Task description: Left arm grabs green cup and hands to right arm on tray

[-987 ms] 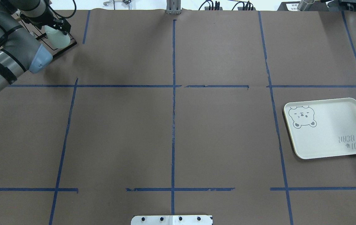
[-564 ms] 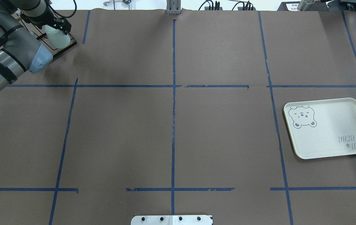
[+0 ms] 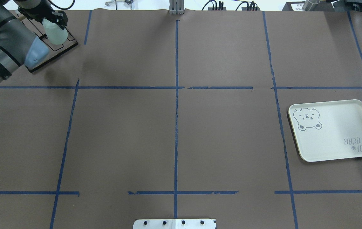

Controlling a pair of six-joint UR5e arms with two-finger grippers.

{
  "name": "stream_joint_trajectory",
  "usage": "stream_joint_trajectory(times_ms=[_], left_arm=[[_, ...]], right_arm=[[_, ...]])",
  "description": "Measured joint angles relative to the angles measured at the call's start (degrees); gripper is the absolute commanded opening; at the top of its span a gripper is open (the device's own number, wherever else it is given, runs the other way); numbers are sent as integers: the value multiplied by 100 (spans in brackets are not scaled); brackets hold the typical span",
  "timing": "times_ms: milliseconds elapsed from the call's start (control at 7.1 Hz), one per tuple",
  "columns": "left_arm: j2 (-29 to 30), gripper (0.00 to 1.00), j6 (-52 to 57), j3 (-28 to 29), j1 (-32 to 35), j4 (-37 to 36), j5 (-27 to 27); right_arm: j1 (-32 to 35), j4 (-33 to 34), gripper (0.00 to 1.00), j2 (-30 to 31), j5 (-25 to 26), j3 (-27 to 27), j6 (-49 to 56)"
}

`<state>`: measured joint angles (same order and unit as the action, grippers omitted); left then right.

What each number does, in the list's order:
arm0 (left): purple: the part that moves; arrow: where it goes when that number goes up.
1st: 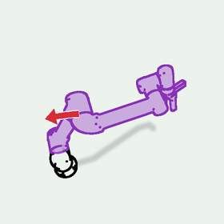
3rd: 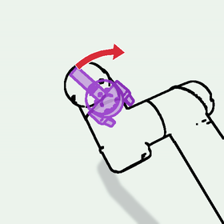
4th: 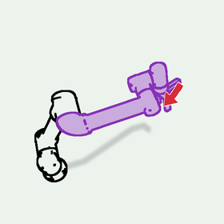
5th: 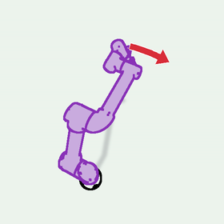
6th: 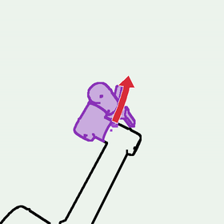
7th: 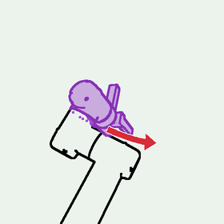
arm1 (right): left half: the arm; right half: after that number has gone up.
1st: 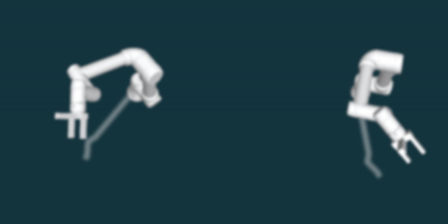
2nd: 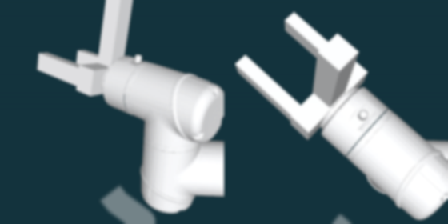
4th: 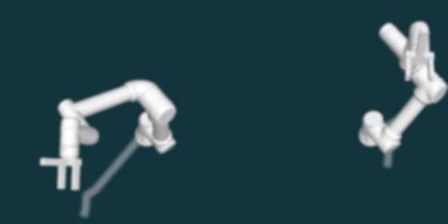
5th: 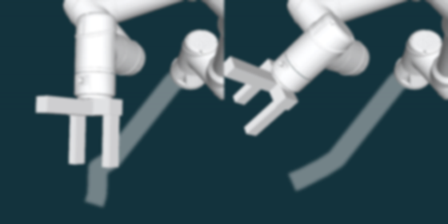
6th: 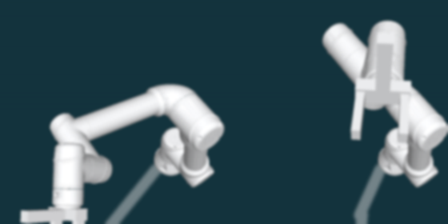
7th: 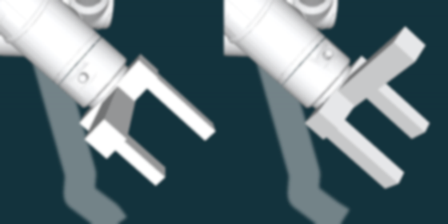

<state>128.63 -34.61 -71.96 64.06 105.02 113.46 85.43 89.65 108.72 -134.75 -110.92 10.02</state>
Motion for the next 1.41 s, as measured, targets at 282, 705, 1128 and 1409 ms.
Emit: stream_joint_trajectory(times_ms=[282,705,1128,1409], left_arm=[[-235,14,6,-1442,290,-1176,336],[-783,8,-639,-2981,348,-1905,557],[-1339,8,-2628,-3082,-64,-296,581],[-1582,8,-4100,-3011,-396,985,575]], right_arm=[[0,0,100,-6,0,0,2],[-12,-150,100,-109,4,18,3],[-339,-1499,100,-282,-39,51,-1349],[-1068,-2776,100,-603,82,58,-3122]])
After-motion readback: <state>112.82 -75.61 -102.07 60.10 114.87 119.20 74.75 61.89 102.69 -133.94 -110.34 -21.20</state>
